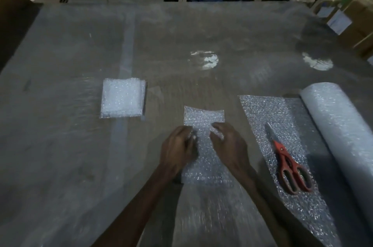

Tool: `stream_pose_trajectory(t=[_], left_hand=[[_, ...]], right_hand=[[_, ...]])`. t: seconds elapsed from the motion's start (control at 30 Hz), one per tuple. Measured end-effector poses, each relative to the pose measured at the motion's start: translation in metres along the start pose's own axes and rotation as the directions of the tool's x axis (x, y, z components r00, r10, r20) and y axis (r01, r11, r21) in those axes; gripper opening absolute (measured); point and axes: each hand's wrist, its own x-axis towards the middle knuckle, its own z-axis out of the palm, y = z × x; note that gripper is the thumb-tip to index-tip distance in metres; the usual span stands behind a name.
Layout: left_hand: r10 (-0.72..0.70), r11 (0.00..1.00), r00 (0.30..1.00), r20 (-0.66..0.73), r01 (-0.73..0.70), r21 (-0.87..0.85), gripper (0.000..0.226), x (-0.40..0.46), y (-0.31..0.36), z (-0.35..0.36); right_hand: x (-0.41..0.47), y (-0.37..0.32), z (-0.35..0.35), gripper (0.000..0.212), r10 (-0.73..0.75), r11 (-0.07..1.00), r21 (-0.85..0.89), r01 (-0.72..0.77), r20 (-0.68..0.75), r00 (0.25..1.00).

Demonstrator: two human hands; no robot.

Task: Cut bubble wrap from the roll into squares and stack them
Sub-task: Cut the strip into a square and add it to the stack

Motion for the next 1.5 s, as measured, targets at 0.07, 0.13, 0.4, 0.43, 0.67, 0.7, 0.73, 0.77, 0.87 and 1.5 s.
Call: stream_pose_trajectory(t=[0.07,0.13,0.4,0.43,0.67,0.7,0.73,0.77,0.87,1.5], left_hand=[[0.12,0.986,0.992,0.038,-0.124,0.108,0.022,-0.017,0.0,0.006],[0.17,0.952,0.983,0.073,-0.182,0.245,0.033,-0.027,-0.001,0.012],[0.05,0.87,0.961,0.273,-0.176,0.461,0.061,-0.036,-0.007,0.008],[0.048,0.86,0.958,0.281,-0.183,0.476,0.062,-0.037,-0.008,0.007],[0.012,0.843,0.947,0.32,-0.182,0.506,0.068,-0.043,-0.015,-0.004],[0.007,0.843,0.946,0.323,-0.179,0.507,0.069,-0.043,-0.015,-0.005],[0.004,0.842,0.945,0.326,-0.179,0.508,0.07,-0.043,-0.013,-0.005],[0.006,0.842,0.943,0.332,-0.184,0.507,0.07,-0.043,-0.012,-0.006],[0.01,0.85,0.937,0.35,-0.193,0.491,0.072,-0.044,-0.007,-0.012],[0.191,0.958,0.949,0.252,-0.236,0.16,0.043,-0.104,0.012,-0.027]], right_hand=[[-0.017,-0.005,0.012,0.034,-0.064,0.996,-0.065,0.067,0.054,0.997],[-0.029,-0.006,0.024,0.04,-0.084,0.99,-0.108,0.094,0.09,0.992],[-0.045,0.0,0.038,0.059,-0.178,0.924,-0.3,0.238,0.214,0.96],[-0.046,0.002,0.036,0.063,-0.176,0.921,-0.302,0.247,0.242,0.954],[-0.052,0.03,0.011,0.077,-0.171,0.882,-0.358,0.305,0.36,0.917],[-0.053,0.033,0.007,0.08,-0.157,0.881,-0.369,0.298,0.366,0.917],[-0.053,0.036,0.004,0.082,-0.144,0.882,-0.374,0.288,0.369,0.918],[-0.053,0.037,0.002,0.084,-0.134,0.884,-0.375,0.28,0.371,0.919],[-0.058,0.036,-0.006,0.077,-0.141,0.91,-0.317,0.268,0.372,0.917],[-0.104,0.043,-0.013,0.028,-0.429,0.891,-0.061,0.449,0.204,0.88]])
